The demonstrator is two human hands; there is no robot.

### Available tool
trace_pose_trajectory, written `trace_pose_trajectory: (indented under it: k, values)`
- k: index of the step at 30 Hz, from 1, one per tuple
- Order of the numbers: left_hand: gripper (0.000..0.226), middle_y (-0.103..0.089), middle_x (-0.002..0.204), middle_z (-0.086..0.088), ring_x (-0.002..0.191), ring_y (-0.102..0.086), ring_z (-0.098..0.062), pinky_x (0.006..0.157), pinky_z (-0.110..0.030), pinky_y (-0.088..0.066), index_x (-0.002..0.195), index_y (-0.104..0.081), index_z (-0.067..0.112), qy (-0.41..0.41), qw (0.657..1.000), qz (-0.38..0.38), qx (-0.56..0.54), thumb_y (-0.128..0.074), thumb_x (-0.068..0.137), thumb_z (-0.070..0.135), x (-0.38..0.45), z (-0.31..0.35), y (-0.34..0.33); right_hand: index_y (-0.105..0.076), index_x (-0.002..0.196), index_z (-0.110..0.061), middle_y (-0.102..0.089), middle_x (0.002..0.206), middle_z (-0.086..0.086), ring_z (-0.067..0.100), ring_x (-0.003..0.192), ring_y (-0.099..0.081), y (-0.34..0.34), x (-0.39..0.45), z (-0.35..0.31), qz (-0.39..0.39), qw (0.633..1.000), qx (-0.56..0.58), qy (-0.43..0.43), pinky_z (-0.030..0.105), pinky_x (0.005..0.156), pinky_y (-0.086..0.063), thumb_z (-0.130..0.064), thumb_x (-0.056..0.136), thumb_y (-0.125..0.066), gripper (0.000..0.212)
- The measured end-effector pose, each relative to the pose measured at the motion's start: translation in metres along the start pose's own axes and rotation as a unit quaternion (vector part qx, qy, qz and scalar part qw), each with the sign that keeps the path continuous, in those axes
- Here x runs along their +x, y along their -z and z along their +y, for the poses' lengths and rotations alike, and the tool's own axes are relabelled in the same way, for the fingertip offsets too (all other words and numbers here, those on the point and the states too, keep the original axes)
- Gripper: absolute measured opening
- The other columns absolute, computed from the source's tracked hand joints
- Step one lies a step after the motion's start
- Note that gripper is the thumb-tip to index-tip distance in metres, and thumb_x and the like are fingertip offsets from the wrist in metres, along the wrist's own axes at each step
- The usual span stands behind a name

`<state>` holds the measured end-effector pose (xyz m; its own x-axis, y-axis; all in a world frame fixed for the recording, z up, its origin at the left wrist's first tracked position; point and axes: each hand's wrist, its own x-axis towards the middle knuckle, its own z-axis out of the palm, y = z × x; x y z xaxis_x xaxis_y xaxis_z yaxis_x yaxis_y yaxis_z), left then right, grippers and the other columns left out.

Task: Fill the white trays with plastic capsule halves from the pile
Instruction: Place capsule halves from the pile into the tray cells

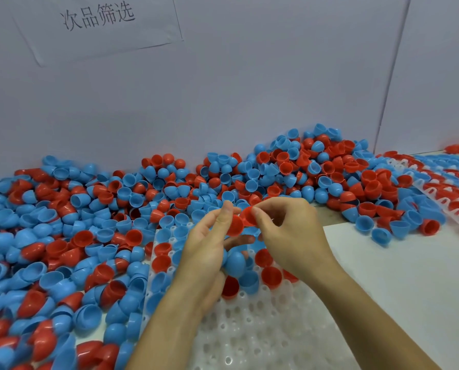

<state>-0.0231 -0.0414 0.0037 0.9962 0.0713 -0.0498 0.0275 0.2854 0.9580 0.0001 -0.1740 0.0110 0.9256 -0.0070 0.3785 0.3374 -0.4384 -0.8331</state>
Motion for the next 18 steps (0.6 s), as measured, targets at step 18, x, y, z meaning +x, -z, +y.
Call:
trace_pose_trajectory:
  k: [18]
  values:
    - [0.051,-0.069,0.068,-0.007,0.051,-0.058,-0.016,0.043,-0.025,-0.048,0.081,-0.078,0.021,-0.080,0.992,0.012,0.096,-0.061,0.073,0.068,-0.0024,0.0033,0.0039,-0.072,0.095,-0.033,-0.063,0.081,-0.012,0.008,0.076,-0.063,0.0102,-0.0036,-0.0052,-0.099,0.988,-0.004,0.117,0.012,0.062,-0.047,-0.009,0.083,-0.075,0.027]
